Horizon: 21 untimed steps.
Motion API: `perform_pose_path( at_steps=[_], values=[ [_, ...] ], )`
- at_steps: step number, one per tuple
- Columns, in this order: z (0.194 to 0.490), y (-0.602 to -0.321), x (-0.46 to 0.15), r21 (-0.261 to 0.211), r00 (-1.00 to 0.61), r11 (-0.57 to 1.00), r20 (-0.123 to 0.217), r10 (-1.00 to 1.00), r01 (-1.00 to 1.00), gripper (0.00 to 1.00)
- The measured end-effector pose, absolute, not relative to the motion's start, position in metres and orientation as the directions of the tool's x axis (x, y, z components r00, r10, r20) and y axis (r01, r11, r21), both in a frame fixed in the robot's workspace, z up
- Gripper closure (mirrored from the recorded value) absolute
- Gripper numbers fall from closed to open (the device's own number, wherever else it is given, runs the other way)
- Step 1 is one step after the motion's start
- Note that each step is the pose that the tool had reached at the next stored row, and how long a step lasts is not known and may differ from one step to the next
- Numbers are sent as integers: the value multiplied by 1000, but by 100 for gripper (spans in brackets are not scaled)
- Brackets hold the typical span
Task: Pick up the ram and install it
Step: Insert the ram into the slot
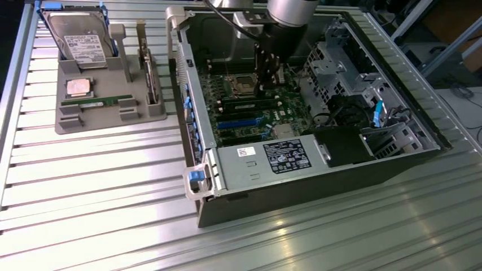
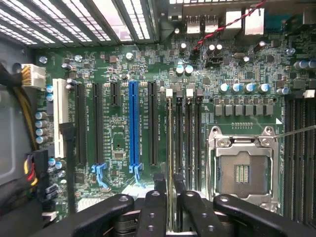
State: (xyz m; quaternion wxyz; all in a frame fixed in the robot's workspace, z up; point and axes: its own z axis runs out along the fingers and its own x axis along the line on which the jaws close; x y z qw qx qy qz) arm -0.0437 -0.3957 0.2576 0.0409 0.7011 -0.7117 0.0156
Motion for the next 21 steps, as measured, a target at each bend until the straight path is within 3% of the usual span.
perform_pose_path(
  at_steps=[1,3,12,18,21],
  values=[
    [258,-396,-44,35,-13,16,80,-997,-999,89],
    [258,-397,-34,42,-13,17,81,-997,-999,89],
    [259,-399,32,75,-10,16,81,-997,-997,89],
    [269,-399,53,76,-10,16,79,-997,-997,89],
    [288,-399,55,76,-10,16,78,-997,-997,89]
  ],
)
